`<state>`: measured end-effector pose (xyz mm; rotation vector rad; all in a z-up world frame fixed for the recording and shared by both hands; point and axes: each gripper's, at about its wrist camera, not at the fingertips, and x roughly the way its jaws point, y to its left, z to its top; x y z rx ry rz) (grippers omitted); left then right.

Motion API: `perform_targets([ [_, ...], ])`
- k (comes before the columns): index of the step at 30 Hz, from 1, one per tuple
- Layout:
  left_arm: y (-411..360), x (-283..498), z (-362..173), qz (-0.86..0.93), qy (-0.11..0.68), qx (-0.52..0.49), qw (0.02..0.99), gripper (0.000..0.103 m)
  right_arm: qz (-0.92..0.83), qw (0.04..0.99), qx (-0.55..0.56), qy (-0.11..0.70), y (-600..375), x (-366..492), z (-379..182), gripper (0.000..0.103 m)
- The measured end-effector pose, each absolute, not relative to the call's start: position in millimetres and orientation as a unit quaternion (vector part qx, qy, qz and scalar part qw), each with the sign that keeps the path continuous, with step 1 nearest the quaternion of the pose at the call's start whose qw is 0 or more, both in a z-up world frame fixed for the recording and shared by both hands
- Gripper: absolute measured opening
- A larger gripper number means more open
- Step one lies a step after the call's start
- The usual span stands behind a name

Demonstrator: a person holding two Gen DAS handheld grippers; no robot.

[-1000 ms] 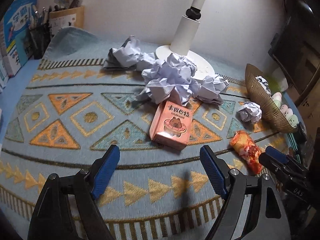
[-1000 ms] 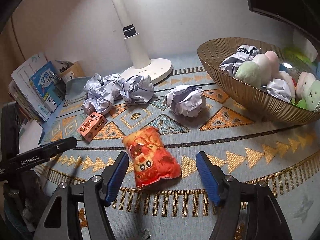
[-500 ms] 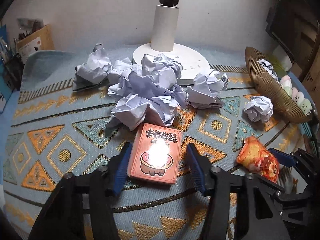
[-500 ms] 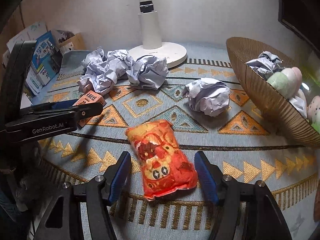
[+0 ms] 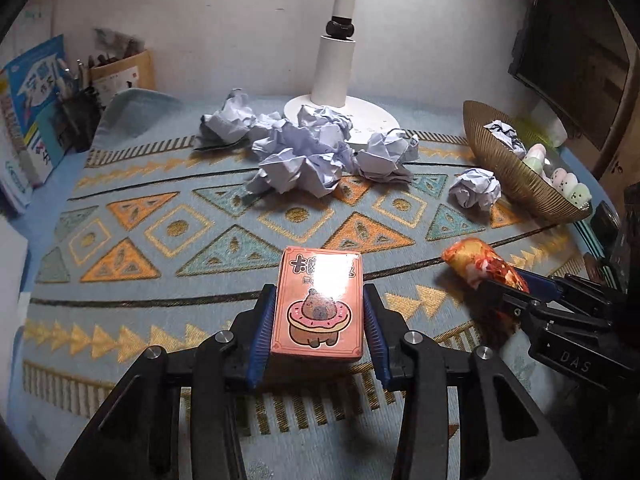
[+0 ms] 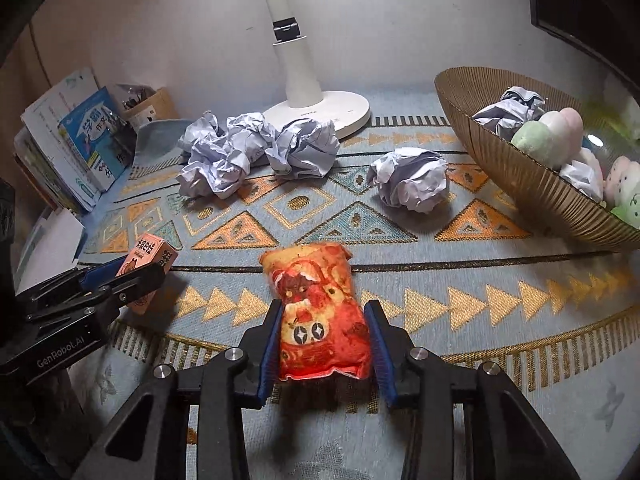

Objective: Organize objects
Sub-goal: 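Grasp pink card box with left tool while right tool grasps orange snack bag, then carry card box and snack bag over the amber bowl and open both tools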

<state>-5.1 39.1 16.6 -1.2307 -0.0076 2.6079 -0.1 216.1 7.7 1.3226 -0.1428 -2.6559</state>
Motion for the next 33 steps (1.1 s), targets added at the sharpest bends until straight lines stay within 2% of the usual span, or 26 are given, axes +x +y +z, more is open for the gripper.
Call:
perform_targets([
  [4, 31.8, -6.3, 7.0, 0.896, -0.019, -0.428, 0.12, 0.039, -0.881, 0.1, 0.461, -0.045, 209.4, 3.0, -0.8, 0.044],
  [8, 32.2, -6.0, 5.3, 0.903, -0.018, -0.415, 0.109, 0.039, -0.883, 0.108, 0.453, -0.055, 216.4, 9.2, 1.9, 0.067],
  [14, 41.7, -5.7, 2.4, 0.901, 0.004, -0.419, 0.109, 0.039, -0.881, 0.111, 0.46, -0.024, 204.7, -0.4, -2.9, 0.067],
  [16, 41.3, -5.3, 2.4, 0.902, 0.004, -0.419, 0.107, 0.039, -0.885, 0.091, 0.456, 0.015, 192.6, -0.8, -5.5, 0.061],
  [19, 41.2, -5.6, 1.8, 0.902, 0.003, -0.42, 0.104, 0.039, -0.888, 0.074, 0.45, 0.058, 178.8, 0.9, -5.6, 0.039],
  [21, 43.1, -4.3, 3.2, 0.903, 0.007, -0.417, 0.103, 0.039, -0.889, 0.077, 0.448, 0.057, 178.4, 2.3, -4.0, 0.037],
  [26, 52.0, 0.3, 22.9, 0.905, -0.016, -0.402, 0.138, 0.039, -0.894, 0.1, 0.435, -0.025, 210.2, 12.3, 21.8, 0.035],
  [33, 112.2, -15.5, 95.9, 0.913, -0.002, -0.343, 0.222, 0.039, -0.945, 0.0, 0.32, -0.063, 295.8, 33.5, 114.9, 0.036],
])
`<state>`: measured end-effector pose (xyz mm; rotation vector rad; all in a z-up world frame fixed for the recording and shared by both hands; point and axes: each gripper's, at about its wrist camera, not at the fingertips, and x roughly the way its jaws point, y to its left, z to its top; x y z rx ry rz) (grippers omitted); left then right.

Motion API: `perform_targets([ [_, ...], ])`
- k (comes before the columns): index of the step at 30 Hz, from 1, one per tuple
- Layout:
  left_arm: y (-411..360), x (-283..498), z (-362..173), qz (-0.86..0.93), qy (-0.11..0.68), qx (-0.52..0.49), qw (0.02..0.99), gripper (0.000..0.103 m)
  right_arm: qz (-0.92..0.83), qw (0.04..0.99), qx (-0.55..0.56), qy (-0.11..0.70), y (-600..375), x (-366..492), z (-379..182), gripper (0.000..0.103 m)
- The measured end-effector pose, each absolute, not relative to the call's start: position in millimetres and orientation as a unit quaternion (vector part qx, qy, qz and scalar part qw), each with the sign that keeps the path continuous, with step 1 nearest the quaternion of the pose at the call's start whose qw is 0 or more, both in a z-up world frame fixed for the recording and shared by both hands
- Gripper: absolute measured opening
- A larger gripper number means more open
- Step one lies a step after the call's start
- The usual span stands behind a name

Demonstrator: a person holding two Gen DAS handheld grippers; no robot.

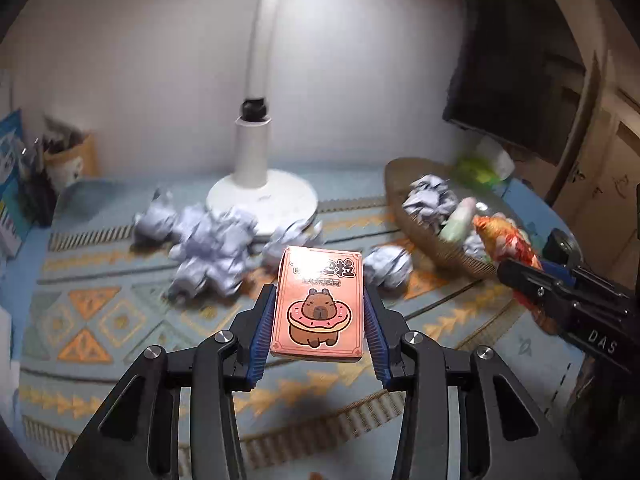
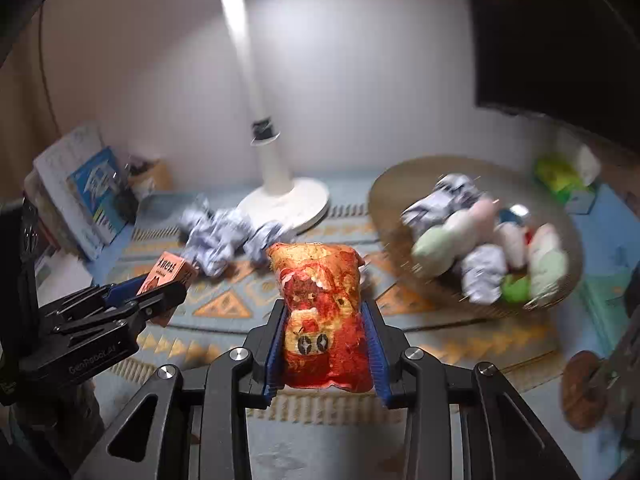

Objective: Organize objects
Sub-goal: 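Carry card box and snack bag over the amber bowl and open both tools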

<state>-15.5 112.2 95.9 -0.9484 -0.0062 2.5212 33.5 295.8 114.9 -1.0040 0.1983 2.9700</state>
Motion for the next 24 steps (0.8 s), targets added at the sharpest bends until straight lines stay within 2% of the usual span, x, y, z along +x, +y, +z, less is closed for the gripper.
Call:
perform_targets([
  [5, 179.6, -45.8, 134.4, 0.907, 0.008, -0.316, 0.277, 0.039, 0.95, 0.106, -0.27, 0.113, 370.3, 30.5, 149.9, 0.036],
  [7, 202.2, -59.8, 140.2, 0.902, 0.008, -0.316, 0.294, 0.039, 0.949, 0.155, -0.251, 0.108, 387.4, 26.7, 158.2, 0.036],
  [14, 261.0, -101.3, 128.6, 0.891, 0.003, -0.326, 0.316, 0.04, 0.939, 0.169, -0.267, 0.133, 414.8, -19.0, 148.3, 0.037],
  [15, 265.9, -106.4, 125.3, 0.891, 0.0, -0.325, 0.318, 0.043, 0.937, 0.168, -0.276, 0.134, 416.9, -28.8, 142.5, 0.04],
  [17, 273.0, -113.7, 117.6, 0.887, -0.002, -0.334, 0.318, 0.068, 0.927, 0.162, -0.306, 0.141, 420.8, -42.8, 129.6, 0.046],
  [24, 255.5, -97.5, 110.1, 0.879, 0.007, -0.347, 0.326, 0.069, 0.93, 0.144, -0.315, 0.122, 398.3, -26.6, 120.1, 0.046],
])
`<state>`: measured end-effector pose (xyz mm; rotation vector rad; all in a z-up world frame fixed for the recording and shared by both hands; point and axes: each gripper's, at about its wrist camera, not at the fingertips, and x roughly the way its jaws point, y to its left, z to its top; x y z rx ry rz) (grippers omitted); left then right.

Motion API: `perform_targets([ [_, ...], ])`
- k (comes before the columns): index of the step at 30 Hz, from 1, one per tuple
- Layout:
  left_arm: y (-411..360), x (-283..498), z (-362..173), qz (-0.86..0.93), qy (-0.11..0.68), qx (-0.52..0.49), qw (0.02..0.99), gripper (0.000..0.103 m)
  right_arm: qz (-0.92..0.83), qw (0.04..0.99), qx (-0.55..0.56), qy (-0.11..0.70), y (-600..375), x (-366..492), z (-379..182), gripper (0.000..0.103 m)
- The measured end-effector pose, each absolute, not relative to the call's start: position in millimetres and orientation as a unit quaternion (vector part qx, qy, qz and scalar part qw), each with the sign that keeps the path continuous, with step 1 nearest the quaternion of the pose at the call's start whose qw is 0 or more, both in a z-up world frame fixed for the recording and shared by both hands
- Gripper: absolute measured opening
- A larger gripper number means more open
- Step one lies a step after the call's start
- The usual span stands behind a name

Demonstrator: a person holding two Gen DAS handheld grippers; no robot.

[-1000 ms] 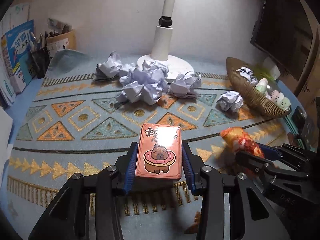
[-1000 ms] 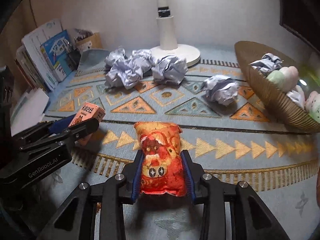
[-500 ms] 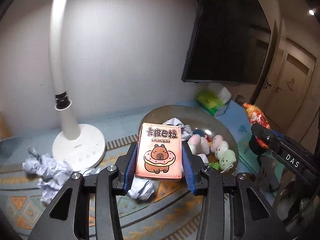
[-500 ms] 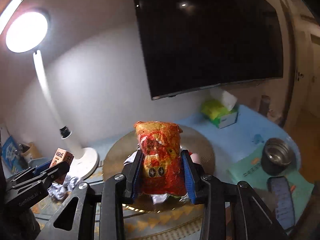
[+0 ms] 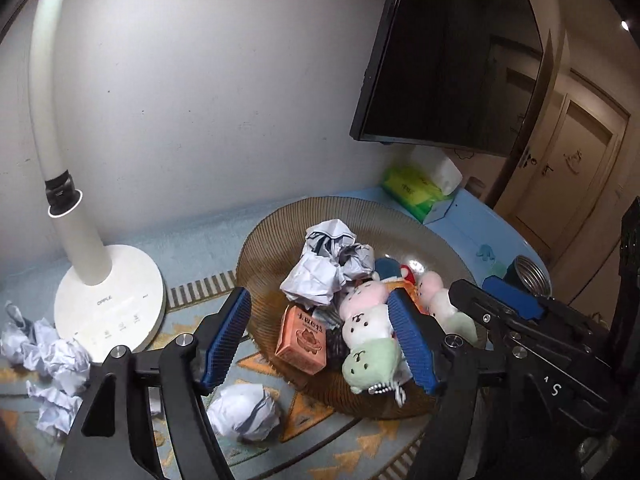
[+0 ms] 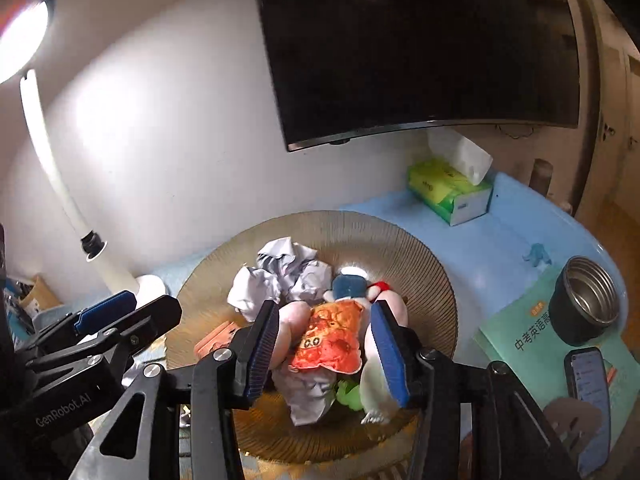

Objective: Organize objects
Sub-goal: 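Carry card box and snack bag over the amber bowl and open both tools, then move both open tools back toward the crumpled paper balls by the lamp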

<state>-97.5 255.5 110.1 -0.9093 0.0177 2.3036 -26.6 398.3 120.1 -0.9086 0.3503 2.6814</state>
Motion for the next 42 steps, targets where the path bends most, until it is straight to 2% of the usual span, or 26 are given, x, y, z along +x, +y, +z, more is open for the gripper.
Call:
perform_targets([
  [7, 182.3, -60.3, 128.1, 0.891, -0.003, -0.34, 0.3, 0.069, 0.943, 0.079, -0.307, 0.104, 352.7, -0.4, 130.5, 0.047],
  [8, 166.9, -54.0, 131.7, 0.896, -0.001, -0.338, 0.287, 0.069, 0.944, 0.07, -0.306, 0.1, 343.4, 4.1, 132.3, 0.051],
  [9, 150.7, -48.1, 134.8, 0.901, -0.002, -0.335, 0.275, 0.069, 0.946, 0.06, -0.303, 0.098, 335.1, 7.5, 133.1, 0.062],
  [11, 117.9, -37.6, 141.6, 0.912, -0.009, -0.33, 0.243, 0.07, 0.95, 0.037, -0.293, 0.098, 318.1, 14.6, 134.0, 0.072],
  [15, 58.0, -18.5, 135.0, 0.93, -0.027, -0.328, 0.166, 0.075, 0.948, -0.008, -0.308, 0.085, 283.1, 13.9, 119.0, 0.073],
  [19, 16.3, -11.6, 94.4, 0.92, -0.071, -0.366, 0.118, 0.075, 0.93, -0.039, -0.355, 0.088, 254.6, -2.8, 82.4, 0.073],
  [22, 7.9, -14.2, 60.1, 0.908, -0.092, -0.396, 0.1, 0.075, 0.921, -0.048, -0.379, 0.079, 237.7, -11.4, 54.1, 0.073],
  [26, 14.3, -18.8, 30.5, 0.907, -0.08, -0.405, 0.083, 0.075, 0.912, -0.054, -0.4, 0.071, 226.7, -14.9, 22.2, 0.073],
  [34, 10.9, -26.5, 1.7, 0.906, -0.112, -0.403, 0.063, 0.074, 0.906, -0.04, -0.412, 0.092, 239.7, -21.5, 3.6, 0.073],
  [42, 16.4, -26.4, 2.6, 0.907, -0.103, -0.401, 0.079, 0.075, 0.91, -0.033, -0.404, 0.09, 239.8, -19.1, 5.8, 0.085],
])
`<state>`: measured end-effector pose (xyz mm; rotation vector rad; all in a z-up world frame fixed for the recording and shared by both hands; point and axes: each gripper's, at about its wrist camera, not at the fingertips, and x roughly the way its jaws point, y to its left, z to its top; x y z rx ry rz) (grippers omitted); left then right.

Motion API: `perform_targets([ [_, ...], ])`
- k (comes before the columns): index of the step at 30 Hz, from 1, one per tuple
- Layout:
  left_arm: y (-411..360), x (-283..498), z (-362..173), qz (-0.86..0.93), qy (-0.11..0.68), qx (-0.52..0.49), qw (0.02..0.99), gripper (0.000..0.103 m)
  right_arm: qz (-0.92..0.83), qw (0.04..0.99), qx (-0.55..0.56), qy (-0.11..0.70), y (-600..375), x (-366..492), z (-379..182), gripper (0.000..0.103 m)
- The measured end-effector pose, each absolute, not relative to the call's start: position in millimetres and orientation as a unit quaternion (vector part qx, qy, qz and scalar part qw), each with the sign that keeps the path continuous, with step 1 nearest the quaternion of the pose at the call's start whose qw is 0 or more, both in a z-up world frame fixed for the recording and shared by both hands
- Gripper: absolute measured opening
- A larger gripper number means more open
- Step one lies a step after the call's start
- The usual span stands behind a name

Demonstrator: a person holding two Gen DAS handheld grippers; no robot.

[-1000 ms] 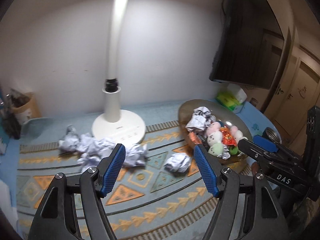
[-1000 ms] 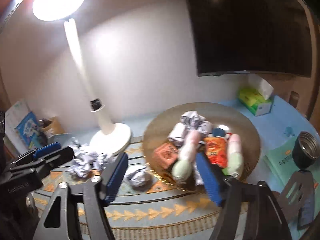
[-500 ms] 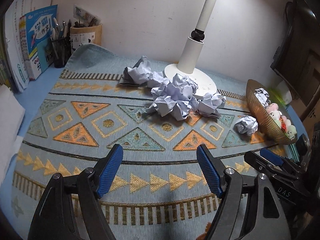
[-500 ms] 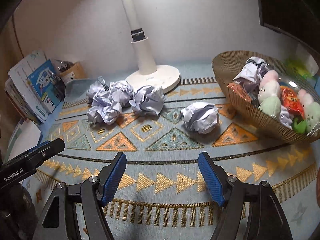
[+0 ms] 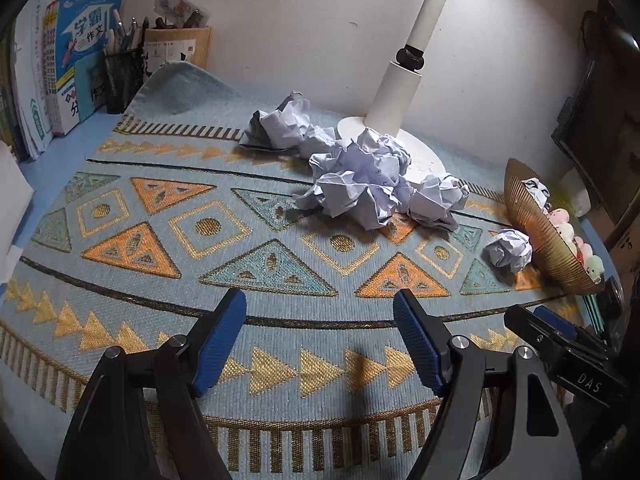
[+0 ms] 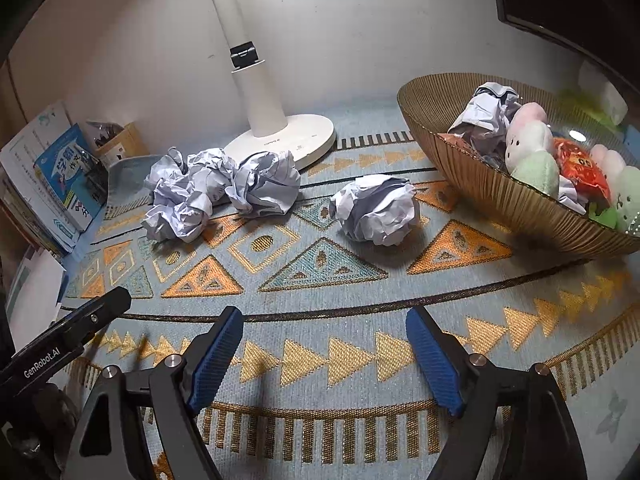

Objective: Organize objects
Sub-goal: 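Move both open tools back toward the crumpled paper balls by the lamp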

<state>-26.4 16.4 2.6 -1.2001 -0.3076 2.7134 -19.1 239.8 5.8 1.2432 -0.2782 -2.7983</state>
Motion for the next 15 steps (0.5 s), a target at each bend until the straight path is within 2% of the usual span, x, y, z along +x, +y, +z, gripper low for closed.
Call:
perform_targets([
  [10, 16.7, -29.3, 3.8, 0.902, -0.105, -0.41, 0.086, 0.075, -0.91, 0.03, 0.402, -0.094, 239.5, -20.9, 9.9, 0.087],
  [15, 25.4, -56.9, 27.4, 0.898, -0.081, -0.411, 0.133, 0.076, -0.916, 0.06, 0.387, -0.084, 227.4, -40.8, 45.2, 0.087],
])
